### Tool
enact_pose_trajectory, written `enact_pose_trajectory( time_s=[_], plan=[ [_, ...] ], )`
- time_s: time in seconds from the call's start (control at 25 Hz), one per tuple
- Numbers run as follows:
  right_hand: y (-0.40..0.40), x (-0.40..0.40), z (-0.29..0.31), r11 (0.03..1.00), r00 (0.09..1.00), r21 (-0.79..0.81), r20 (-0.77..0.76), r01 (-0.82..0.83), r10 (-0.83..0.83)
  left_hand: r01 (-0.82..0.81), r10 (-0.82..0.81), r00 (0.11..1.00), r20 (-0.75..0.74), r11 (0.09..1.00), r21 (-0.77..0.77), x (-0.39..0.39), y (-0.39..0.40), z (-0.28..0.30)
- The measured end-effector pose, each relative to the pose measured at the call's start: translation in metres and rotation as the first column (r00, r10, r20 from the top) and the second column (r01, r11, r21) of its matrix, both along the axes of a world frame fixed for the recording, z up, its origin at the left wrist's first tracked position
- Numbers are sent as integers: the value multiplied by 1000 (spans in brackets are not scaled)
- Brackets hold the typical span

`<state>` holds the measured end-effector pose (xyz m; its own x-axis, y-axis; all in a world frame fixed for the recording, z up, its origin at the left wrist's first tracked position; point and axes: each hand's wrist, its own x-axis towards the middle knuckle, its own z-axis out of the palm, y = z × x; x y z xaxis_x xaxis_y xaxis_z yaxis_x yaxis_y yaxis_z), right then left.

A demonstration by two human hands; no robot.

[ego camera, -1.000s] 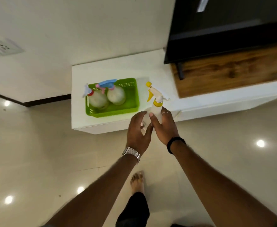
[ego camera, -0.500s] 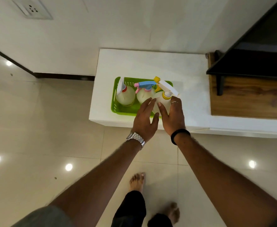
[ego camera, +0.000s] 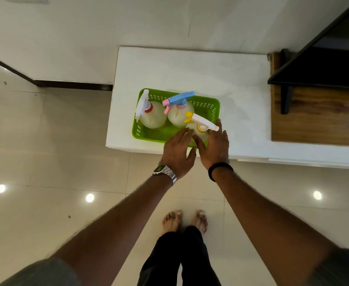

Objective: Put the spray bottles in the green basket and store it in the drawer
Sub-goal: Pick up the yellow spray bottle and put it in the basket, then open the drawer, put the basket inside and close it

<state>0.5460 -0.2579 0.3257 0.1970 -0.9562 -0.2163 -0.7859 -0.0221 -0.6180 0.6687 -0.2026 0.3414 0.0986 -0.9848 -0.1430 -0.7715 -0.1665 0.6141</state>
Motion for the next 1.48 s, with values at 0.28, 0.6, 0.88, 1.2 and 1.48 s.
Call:
enact_pose_trajectory(
  time_s=[0.28, 0.6, 0.88, 1.2, 1.48],
  plan=[
    [29, -37, 13, 960, 966, -167, 171, 224, -196, -311, 315, 945, 86, 949, -59, 4, 46, 7],
    [79, -64, -62, 473, 723, 759, 5, 448, -691, -765, 899, 407, -161, 431, 478, 120, 83, -67],
    [58, -12, -73, 422, 503, 732, 126, 535, -855, -801, 907, 342, -248, 419, 429, 192, 55, -95],
    [47, 34, -40, 397, 259, 632, 303, 666, -917, -795, 870, 484, -93, 481, 370, 200, 77, -102],
    [50, 21, -44, 542, 471, 488, 273, 684, -839, -726, 765, 644, -12, 616, 305, 182, 118, -101]
  ],
)
